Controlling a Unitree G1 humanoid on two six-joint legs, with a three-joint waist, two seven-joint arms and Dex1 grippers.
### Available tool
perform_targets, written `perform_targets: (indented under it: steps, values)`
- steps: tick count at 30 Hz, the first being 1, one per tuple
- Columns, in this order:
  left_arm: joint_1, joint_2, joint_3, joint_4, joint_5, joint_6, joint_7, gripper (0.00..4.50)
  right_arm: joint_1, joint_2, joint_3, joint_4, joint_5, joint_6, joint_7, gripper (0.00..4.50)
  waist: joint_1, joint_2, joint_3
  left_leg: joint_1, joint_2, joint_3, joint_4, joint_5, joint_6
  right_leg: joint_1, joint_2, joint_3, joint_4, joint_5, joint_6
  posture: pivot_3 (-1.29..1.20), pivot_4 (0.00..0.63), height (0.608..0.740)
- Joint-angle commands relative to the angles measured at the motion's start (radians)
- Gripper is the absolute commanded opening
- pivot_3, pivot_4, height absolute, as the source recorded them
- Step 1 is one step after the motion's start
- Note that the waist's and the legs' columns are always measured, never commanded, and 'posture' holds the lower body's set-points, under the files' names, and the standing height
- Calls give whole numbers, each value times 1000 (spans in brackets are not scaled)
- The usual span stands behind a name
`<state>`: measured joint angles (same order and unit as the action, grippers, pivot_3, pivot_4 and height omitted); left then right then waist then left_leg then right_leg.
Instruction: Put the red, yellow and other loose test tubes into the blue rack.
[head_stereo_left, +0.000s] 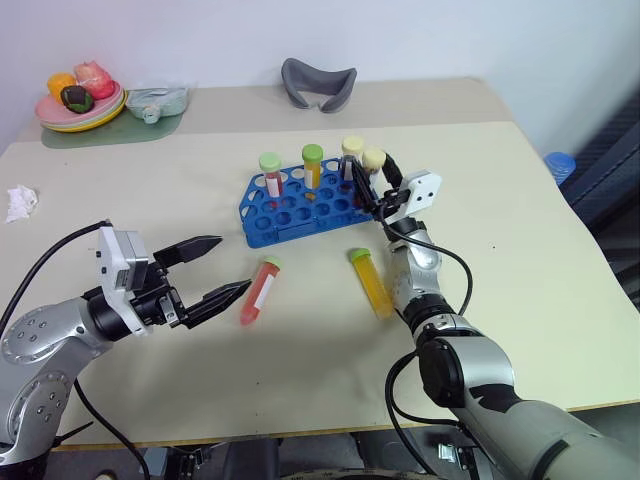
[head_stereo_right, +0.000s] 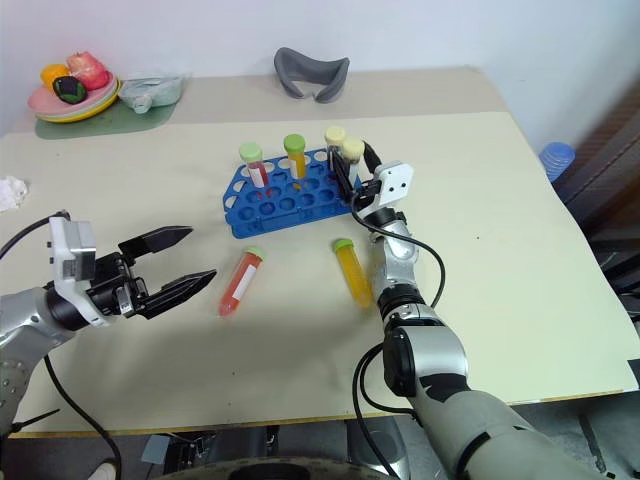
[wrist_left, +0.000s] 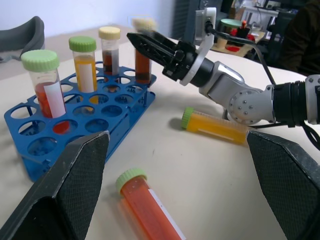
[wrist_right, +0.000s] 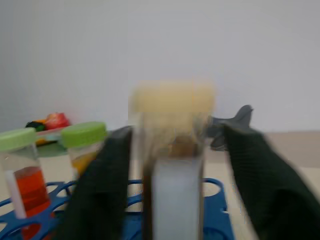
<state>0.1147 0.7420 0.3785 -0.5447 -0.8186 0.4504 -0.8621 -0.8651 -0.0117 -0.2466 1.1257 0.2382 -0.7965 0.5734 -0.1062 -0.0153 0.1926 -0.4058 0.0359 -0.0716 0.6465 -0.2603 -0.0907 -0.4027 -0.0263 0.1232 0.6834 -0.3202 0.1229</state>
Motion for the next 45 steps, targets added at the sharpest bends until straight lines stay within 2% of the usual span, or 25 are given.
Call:
perform_targets:
  steps: [1, 7, 10, 14, 17, 21, 25, 31, 37, 45]
  values:
    - [-9, -3, 16, -29, -15, -5, 7, 4500, -3, -15, 5, -10, -34, -26, -79, 4474, -1, 0, 0, 0, 0, 0, 0, 0, 0, 0, 0, 0, 0, 0, 0, 0, 150, 740]
    - [-25, -18, 1, -38, -25, 16, 51, 4500, 23, -64, 49, -162, -90, 64, -156, 4474, 2, 0, 0, 0, 0, 0, 0, 0, 0, 0, 0, 0, 0, 0, 0, 0, 150, 740]
    - [-38, -15, -20, -55, -7, 50, 104, 4500, 92, -109, 93, -418, -110, 252, -177, 4474, 8, 0, 0, 0, 0, -1, 0, 0, 0, 0, 0, 0, 0, 0, 0, 0, 150, 740]
    - [-49, -15, -43, -63, 16, 64, 132, 4500, 245, -216, 149, -893, -82, 663, -154, 4474, 14, 0, 0, -1, -1, -2, 0, 0, 0, 0, -1, -1, 0, 0, 0, 0, 150, 740]
    - [-64, -13, -58, -39, -2, 81, 120, 4500, 353, -365, 161, -1221, -32, 1069, -123, 4474, 26, 0, 0, -1, -1, -3, 0, 0, 0, 0, 0, -2, 0, 0, 0, 0, 150, 740]
    - [-81, -18, -84, -3, 12, 77, 91, 4500, 408, -521, 153, -1494, 18, 1457, -115, 4474, 33, 1, 1, -1, -1, -3, 0, 0, 0, 0, 0, -2, 0, 0, 0, 0, 150, 740]
    - [-123, -18, -121, 48, 36, 60, 53, 4500, 366, -655, 145, -1680, 129, 1950, -108, 4474, 38, 1, 0, -1, -1, -3, 0, 0, 0, 0, 0, -1, -1, 0, 0, 0, 150, 740]
    - [-175, -15, -149, 79, 37, 74, 19, 4500, 222, -603, 125, -1664, 270, 2382, -101, 4474, 37, 1, 0, -2, -1, -3, 0, 0, 0, 0, 0, -2, -2, 0, 0, 0, 150, 740]
    - [-205, -15, -161, 88, 28, 93, 13, 4500, 181, -557, 136, -1515, 450, 2411, -217, 4474, 37, 0, 0, -2, -1, -3, 0, 0, 0, 0, 0, -2, -3, 0, 0, 0, 150, 740]
    - [-175, -4, -127, 67, -13, 111, -27, 4500, 167, -520, 169, -1411, 682, 2411, -484, 4474, 35, 0, 0, -3, -1, -3, 0, 0, 0, 0, 0, -2, -3, 0, 0, 0, 150, 740]
